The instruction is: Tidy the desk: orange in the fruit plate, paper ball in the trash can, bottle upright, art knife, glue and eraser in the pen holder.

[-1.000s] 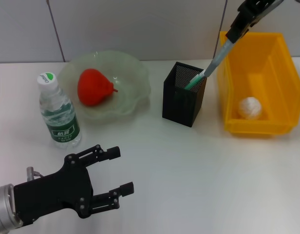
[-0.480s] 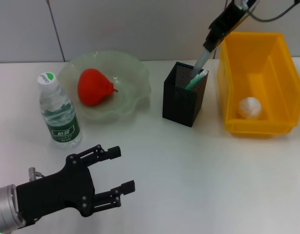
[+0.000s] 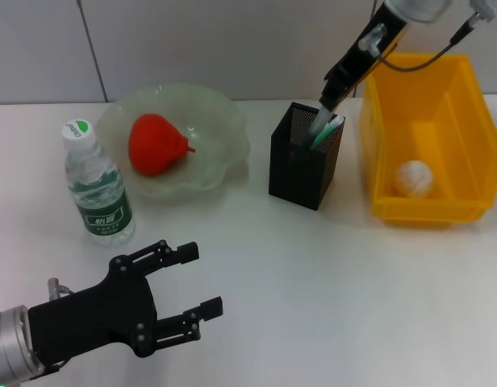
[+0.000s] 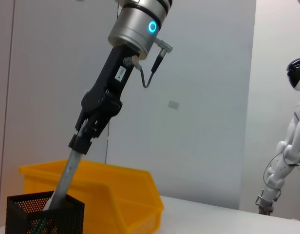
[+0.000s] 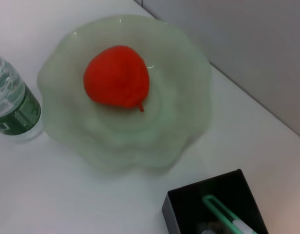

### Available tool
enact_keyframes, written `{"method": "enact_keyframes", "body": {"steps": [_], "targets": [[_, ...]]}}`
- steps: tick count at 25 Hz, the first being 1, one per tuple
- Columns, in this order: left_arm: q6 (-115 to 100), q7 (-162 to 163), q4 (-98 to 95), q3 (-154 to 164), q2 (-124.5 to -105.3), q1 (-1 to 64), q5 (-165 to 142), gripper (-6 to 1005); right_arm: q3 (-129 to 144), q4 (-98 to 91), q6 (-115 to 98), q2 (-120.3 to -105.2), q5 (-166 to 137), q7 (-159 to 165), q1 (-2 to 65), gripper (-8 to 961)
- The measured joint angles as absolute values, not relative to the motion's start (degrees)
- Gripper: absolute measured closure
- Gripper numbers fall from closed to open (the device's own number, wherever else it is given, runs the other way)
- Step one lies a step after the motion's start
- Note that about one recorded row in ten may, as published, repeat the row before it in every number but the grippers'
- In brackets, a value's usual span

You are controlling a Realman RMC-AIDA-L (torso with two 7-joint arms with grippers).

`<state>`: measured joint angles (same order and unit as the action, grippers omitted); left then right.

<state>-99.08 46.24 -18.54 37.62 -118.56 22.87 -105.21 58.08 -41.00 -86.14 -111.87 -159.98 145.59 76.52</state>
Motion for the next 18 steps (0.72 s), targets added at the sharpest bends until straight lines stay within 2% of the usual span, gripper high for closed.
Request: {"method": "enact_keyframes", "body": {"steps": [15, 18], "targets": [[-99.1, 46.4, -17.9, 38.0, -118.48, 22.4, -105.2, 205, 59.1, -42.4, -80.2, -114.39, -159.9, 145.6, 72.7, 747], [-99.1, 46.5, -17.8, 38.0, -118.47, 22.3, -105.3, 205, 59.0, -47.8, -79.7, -115.61, -159.4, 145.5, 69.6, 637]]}}
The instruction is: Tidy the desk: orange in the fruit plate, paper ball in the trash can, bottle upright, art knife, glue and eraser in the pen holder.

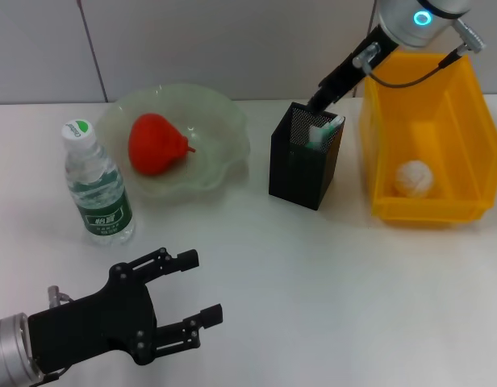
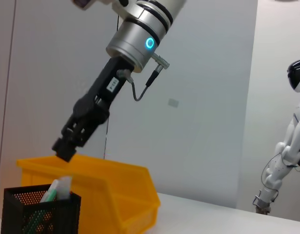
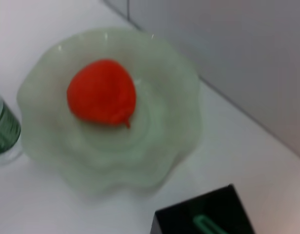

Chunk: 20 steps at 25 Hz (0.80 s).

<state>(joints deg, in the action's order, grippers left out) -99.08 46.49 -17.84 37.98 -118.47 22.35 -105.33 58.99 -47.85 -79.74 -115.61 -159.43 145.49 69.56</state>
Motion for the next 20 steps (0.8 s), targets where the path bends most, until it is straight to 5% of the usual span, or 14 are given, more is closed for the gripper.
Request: {"method": "enact_keyframes", "body": {"steps": [7, 14, 20], "targets": [[-99.1, 46.5, -17.8, 37.9, -118.41, 22.0, -105.5, 205, 59.3, -64.3, -73.9, -119.10, -145.8, 139.1, 56.3, 371], [-99.1, 46.6, -18.1, 38.2, -118.18, 22.2, -105.7, 206, 59.5, -61.2, -66.6, -119.14, -103.8, 110.6, 40.7, 251], [-99.0, 47.3, -18.6, 39.1, -117.98, 23.0, -106.0, 208, 58.7, -42.3, -79.3, -118.34, -73.1, 79.7, 32.8, 252]]}}
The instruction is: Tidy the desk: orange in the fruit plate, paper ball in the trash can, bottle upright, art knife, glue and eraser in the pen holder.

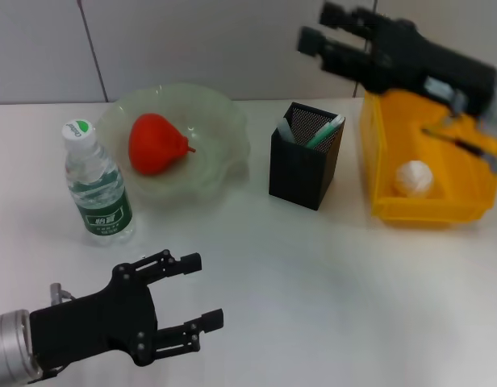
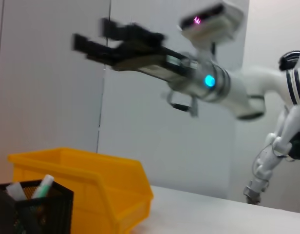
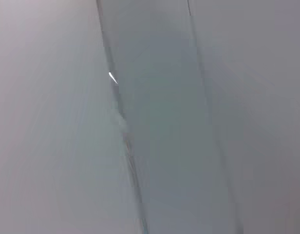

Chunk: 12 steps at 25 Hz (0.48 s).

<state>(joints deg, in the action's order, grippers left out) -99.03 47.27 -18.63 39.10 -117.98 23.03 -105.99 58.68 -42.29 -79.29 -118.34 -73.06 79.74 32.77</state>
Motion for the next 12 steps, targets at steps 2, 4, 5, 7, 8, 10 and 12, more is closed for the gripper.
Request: {"method": "enact_keyframes", "body": {"steps": [2, 4, 5, 7, 8, 10, 12], "targets": [[-98.9, 48.9, -18.9, 39.5, -117.72, 23.8, -106.6, 209, 57.9, -37.6, -87.0, -117.83, -71.2, 75.2, 31.0, 252], [-98.9, 50.5, -19.2, 39.7, -117.45, 24.3, -107.3, 209, 57.6, -34.8, -94.1, -117.68, -72.0, 70.6, 28.7, 252], [-98.9, 50.5, -19.2, 39.7, -117.45, 24.3, -107.3, 210, 57.7, -34.1, -96.6, -117.63, -73.2, 68.7, 27.6, 252], [-99.0, 51.1, -19.3, 39.7, -117.05, 24.7, -107.9, 210, 57.8, -33.4, -99.1, -117.56, -77.4, 66.4, 25.9, 253], [-99.0, 51.2, -19.3, 39.7, -116.84, 24.8, -107.9, 211, 57.6, -33.1, -99.5, -117.56, -80.2, 66.1, 25.4, 253], [-98.9, 51.2, -19.3, 39.7, -116.79, 24.8, -108.0, 212, 57.3, -32.2, -99.6, -117.55, -84.6, 65.5, 24.9, 253], [-98.8, 51.2, -19.4, 39.7, -116.76, 24.8, -108.4, 212, 57.1, -29.8, -99.0, -117.56, -87.9, 63.6, 24.5, 253]]}}
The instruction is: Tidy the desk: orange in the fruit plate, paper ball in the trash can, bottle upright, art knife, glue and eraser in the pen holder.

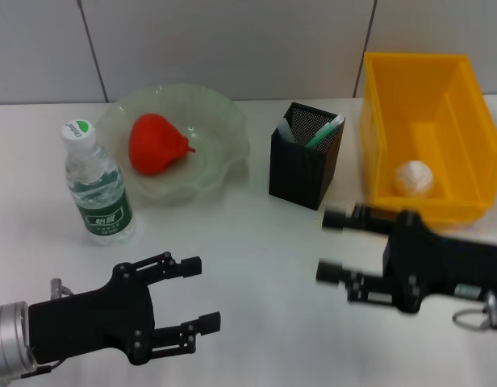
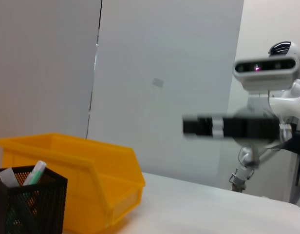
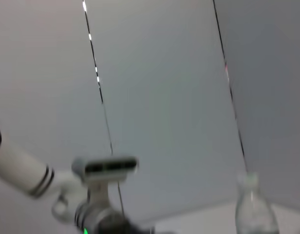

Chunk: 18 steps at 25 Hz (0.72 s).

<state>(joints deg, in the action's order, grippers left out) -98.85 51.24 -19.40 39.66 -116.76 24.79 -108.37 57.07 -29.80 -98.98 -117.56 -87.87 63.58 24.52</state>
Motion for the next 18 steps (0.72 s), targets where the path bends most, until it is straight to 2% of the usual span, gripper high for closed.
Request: {"method": "enact_keyframes", "body": {"steps": [10, 18], "targets": [[-98.4, 52.8, -22.1, 39.6, -116.17, 24.1, -112.3, 213, 57.5, -22.5, -92.3, -117.74, -93.8, 54.9, 24.3, 255], [-98.9, 53.3, -22.9, 39.6, -115.15, 23.9, -112.4, 213, 57.3, -22.2, -90.8, -118.56, -94.9, 54.0, 24.4, 256]]}}
